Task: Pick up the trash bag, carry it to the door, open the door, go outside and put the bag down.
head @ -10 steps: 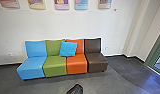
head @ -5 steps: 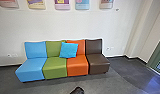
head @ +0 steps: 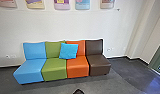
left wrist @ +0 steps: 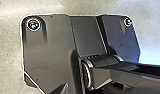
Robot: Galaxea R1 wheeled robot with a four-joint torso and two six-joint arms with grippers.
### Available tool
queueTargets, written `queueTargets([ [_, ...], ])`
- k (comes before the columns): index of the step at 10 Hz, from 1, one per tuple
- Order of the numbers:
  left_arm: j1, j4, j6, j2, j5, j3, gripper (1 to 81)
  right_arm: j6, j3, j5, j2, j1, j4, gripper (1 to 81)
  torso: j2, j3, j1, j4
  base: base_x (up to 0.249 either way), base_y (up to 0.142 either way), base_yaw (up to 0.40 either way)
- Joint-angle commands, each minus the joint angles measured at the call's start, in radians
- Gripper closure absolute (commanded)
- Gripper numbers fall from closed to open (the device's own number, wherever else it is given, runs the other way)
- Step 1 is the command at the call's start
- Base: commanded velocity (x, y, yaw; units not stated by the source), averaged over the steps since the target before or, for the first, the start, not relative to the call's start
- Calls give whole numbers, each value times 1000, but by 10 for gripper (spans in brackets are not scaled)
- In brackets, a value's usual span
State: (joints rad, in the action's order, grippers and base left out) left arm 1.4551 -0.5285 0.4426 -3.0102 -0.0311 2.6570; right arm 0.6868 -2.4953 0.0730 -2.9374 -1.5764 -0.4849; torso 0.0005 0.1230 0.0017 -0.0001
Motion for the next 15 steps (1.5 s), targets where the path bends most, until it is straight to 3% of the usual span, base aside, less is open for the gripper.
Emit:
queueTargets([
  [1,-37,1,-1,2,43,-3,10,3,10,-76,2,23,11,10,-1,0,0,0,116,0,0],
  [15,-37,2,-1,3,45,-3,10,3,9,-76,5,23,8,10,-1,0,0,0,110,0,0],
])
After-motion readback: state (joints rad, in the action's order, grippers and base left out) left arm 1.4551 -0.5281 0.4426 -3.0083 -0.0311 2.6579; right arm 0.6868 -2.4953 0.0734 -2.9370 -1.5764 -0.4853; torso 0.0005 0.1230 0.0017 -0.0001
